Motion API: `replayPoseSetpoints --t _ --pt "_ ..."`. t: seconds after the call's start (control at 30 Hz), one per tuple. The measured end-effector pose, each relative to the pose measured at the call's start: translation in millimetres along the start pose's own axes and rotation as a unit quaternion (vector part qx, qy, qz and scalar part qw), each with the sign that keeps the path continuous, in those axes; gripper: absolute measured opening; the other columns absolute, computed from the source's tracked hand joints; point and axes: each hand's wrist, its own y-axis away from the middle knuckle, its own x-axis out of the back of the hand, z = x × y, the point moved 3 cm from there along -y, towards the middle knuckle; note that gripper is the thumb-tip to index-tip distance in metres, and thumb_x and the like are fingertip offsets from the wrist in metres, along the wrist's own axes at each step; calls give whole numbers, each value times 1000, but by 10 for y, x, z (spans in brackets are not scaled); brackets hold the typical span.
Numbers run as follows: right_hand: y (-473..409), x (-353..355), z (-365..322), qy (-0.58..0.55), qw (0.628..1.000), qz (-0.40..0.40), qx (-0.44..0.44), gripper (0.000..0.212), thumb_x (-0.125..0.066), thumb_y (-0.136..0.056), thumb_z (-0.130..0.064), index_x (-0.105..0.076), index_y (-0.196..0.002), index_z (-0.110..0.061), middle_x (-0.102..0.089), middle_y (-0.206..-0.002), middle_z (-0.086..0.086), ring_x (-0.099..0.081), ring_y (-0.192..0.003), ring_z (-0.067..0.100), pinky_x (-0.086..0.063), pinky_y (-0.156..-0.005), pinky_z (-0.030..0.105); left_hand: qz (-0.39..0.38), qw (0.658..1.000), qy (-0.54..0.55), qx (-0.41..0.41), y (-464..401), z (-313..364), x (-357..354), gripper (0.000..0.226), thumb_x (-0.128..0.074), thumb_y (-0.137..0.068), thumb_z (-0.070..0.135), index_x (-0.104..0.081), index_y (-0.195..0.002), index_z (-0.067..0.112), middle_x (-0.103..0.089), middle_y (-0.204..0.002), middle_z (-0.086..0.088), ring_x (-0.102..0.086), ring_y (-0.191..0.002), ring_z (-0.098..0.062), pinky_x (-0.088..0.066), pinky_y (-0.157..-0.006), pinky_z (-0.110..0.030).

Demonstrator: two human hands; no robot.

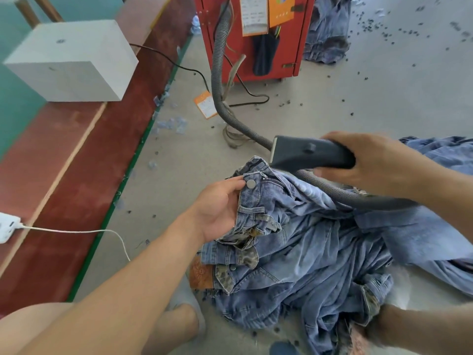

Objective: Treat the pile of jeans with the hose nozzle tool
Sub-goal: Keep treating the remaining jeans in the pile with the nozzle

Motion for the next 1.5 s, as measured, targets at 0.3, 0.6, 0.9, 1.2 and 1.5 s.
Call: replayPoseSetpoints --t 0.3,0.6,0.9,1.2,1.5 --pt "-2 -80 -221 -21 999 21 42 25 -66 -86 -57 -56 -107 -47 -64 -79 -28 -61 -70 -6 -42 -58 20 -85 995 48 6 14 9 -59 73 -19 -105 49 -46 -150 -3 -43 -154 -31 -43 -141 -48 -36 -115 -62" --pt "136 -261 -477 93 989 -85 82 31 -57 -85 -62 -54 -114 -50 -61 -69 -21 -60 -62 1 -50 -58 25 -124 986 111 2 -3 -25 -180 82 -19 -103 63 -49 -144 -1 -50 -144 -26 -55 -124 -35 -41 -109 -45" --pt "88 4 -260 84 995 -43 13 24 -67 -85 -53 -59 -106 -47 -64 -68 -21 -59 -61 -4 -53 -59 29 -192 966 173 4 17 -10 -205 87 -18 -102 65 -35 -157 -1 -37 -160 -27 -33 -150 -44 -23 -124 -58" --pt "3 -47 -322 69 997 13 -27 19 -64 -88 -51 -59 -102 -40 -61 -68 -17 -55 -56 -3 -40 -52 24 -184 958 220 -8 -8 -40 -270 80 -16 -104 56 -39 -154 -2 -40 -158 -25 -37 -147 -42 -16 -126 -57" --pt "3 -179 -363 72 995 7 -61 24 -64 -92 -51 -57 -101 -31 -61 -74 -13 -58 -63 7 -45 -55 29 -96 970 221 11 -131 -187 -344 64 -20 -107 42 -44 -151 2 -56 -136 -20 -48 -128 -35 -22 -126 -49"
